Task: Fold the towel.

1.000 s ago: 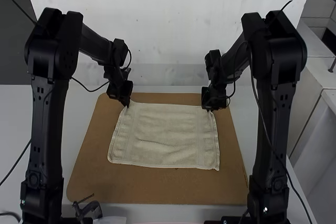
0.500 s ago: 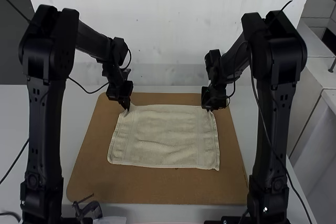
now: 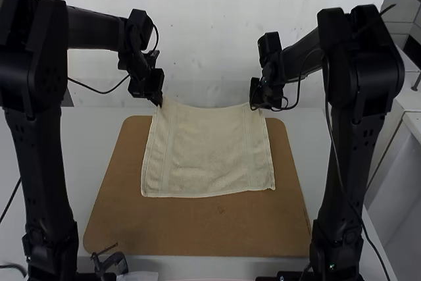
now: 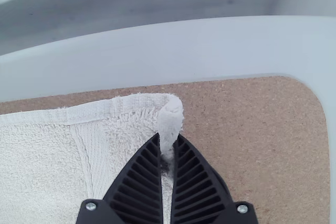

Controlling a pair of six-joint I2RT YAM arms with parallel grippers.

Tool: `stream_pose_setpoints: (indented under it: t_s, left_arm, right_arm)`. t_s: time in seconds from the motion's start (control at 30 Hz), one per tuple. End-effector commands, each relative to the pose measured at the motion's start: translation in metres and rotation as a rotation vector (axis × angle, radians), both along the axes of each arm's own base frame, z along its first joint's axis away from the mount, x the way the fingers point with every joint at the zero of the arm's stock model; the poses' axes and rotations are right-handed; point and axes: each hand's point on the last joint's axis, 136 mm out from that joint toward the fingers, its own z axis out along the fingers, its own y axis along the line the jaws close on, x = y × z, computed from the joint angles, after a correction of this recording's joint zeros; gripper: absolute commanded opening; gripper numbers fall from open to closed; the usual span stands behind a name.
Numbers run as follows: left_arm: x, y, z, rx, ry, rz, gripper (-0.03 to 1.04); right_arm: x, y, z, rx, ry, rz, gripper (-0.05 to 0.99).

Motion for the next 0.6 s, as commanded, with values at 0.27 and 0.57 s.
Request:
stream_pose_setpoints:
  t_s: [0.27,0.57]
  left_arm:
    - [0.008,0.002,0.059,-0.031,-0.167,0.031,0.02]
    - [0.022,0.012,0.075,-0.042,-0.243,0.068,0.02]
  right_arm:
    - [0.013,0.001,0.059,0.042,-0.17,-0.016,0.02]
    - [0.017,-0.001,0.073,0.055,-0.216,-0.022,0.02]
